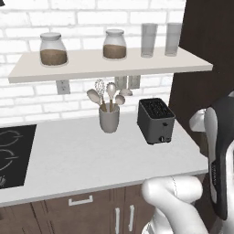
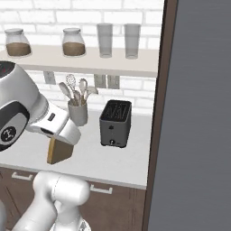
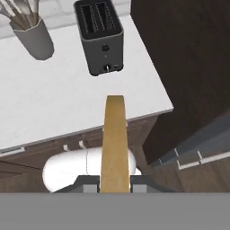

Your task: Start the toaster. Once the lever pops up, take the bread to the plate on the dining counter.

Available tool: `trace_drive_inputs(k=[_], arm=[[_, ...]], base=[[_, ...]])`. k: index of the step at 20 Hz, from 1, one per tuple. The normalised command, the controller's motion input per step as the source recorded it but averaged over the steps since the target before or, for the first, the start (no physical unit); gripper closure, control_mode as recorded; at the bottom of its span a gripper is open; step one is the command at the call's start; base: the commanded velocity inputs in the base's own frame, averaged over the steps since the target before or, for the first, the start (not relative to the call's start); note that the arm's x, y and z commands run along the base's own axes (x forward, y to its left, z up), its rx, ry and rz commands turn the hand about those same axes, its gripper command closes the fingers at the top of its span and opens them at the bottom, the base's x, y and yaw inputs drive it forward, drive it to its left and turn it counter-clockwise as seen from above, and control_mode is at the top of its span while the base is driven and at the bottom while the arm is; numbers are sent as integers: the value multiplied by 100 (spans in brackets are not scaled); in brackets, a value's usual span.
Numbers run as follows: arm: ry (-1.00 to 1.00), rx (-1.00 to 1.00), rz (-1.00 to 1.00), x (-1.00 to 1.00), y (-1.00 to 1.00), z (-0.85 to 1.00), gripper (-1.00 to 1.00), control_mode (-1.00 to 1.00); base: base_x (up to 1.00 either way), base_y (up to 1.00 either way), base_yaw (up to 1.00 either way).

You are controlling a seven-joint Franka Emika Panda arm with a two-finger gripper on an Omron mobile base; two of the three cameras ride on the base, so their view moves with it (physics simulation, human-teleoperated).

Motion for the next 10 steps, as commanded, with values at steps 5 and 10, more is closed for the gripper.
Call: trace_drive_inputs(k=[5, 10], arm=[[0, 1, 1, -24, 4, 0, 100, 100], [0, 0, 0, 0, 0, 0, 100, 100]], base=[[-34, 8, 0], [-100, 45, -6]])
